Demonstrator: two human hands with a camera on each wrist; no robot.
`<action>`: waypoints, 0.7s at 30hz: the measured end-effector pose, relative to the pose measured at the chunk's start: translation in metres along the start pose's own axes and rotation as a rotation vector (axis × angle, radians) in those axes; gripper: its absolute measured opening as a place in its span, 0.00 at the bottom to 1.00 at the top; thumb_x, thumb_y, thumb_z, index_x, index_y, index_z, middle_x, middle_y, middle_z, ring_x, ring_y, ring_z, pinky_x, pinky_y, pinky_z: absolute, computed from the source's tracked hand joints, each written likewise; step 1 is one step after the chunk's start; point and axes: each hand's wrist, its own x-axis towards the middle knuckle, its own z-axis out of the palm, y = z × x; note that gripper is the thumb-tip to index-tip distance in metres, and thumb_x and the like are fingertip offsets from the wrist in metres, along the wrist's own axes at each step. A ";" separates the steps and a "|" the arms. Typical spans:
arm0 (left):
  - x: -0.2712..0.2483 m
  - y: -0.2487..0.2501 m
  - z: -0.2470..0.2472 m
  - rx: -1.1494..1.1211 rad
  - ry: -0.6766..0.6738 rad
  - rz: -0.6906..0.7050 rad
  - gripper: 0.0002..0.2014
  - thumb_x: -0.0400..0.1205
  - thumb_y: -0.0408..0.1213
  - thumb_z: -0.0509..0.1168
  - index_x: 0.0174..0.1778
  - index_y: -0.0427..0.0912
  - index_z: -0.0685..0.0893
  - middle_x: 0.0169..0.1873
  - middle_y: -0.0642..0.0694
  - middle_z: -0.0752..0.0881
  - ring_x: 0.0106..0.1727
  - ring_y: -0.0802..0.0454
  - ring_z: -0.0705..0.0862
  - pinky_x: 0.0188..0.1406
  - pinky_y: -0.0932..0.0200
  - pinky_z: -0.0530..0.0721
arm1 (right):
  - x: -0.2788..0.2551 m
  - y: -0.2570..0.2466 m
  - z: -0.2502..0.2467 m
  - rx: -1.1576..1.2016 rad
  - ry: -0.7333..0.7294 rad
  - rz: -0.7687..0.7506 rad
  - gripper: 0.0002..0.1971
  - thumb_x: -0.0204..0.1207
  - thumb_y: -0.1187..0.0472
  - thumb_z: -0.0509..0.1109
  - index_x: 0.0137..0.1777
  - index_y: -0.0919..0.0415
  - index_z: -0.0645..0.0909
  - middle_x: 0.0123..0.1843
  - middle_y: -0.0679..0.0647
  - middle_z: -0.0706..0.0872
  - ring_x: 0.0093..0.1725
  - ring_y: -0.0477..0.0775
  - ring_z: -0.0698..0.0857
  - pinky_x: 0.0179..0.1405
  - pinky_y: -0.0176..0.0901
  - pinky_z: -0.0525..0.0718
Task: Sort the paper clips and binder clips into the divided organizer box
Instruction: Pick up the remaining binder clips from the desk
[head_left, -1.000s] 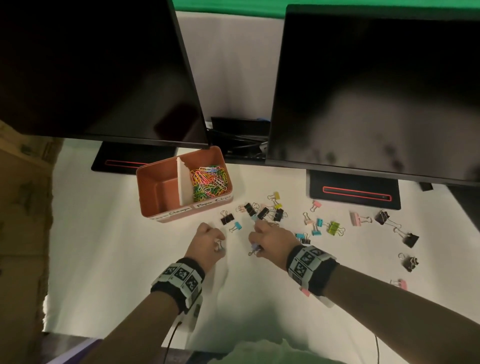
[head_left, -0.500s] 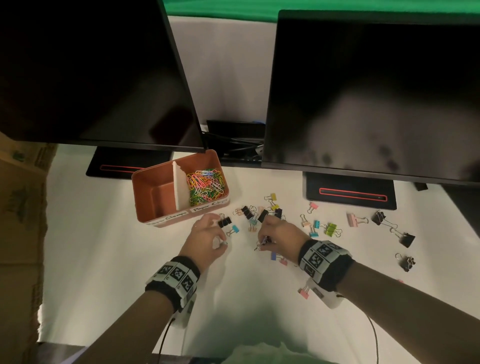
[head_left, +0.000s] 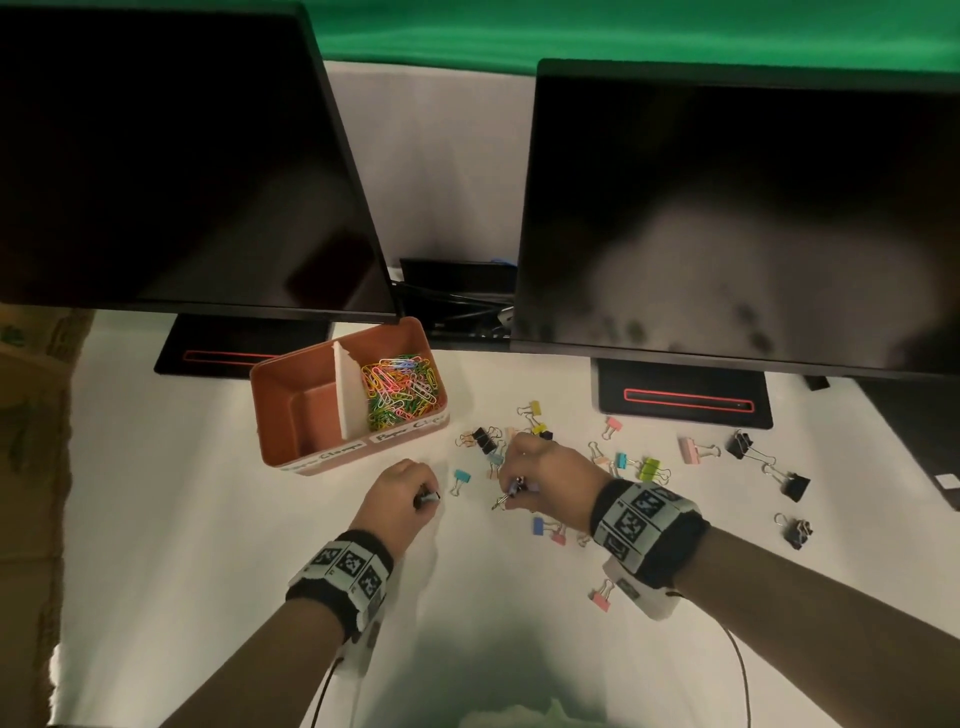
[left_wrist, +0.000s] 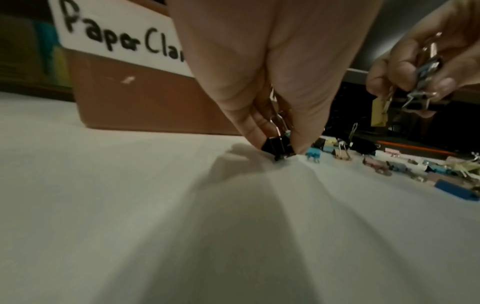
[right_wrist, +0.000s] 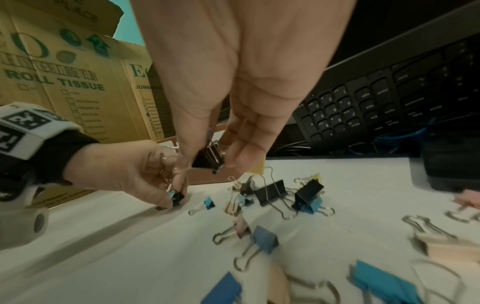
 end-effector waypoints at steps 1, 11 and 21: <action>-0.005 -0.001 -0.006 -0.019 0.029 0.004 0.07 0.73 0.30 0.70 0.38 0.45 0.80 0.38 0.51 0.80 0.40 0.52 0.79 0.43 0.63 0.76 | 0.002 -0.002 -0.001 0.004 0.002 -0.011 0.08 0.72 0.56 0.74 0.50 0.56 0.83 0.57 0.52 0.78 0.45 0.45 0.76 0.47 0.31 0.73; -0.028 -0.019 -0.129 -0.382 0.566 -0.197 0.10 0.72 0.31 0.73 0.36 0.51 0.81 0.38 0.51 0.86 0.38 0.59 0.84 0.37 0.71 0.80 | 0.074 -0.098 -0.029 0.047 0.046 -0.280 0.08 0.72 0.58 0.73 0.50 0.58 0.83 0.56 0.52 0.77 0.50 0.45 0.75 0.54 0.36 0.75; 0.007 -0.060 -0.152 -0.617 0.327 -0.299 0.12 0.85 0.45 0.56 0.45 0.52 0.84 0.47 0.45 0.88 0.56 0.45 0.86 0.60 0.49 0.83 | 0.159 -0.158 -0.024 0.081 0.066 -0.166 0.20 0.76 0.60 0.68 0.68 0.51 0.71 0.66 0.53 0.77 0.64 0.55 0.79 0.66 0.53 0.79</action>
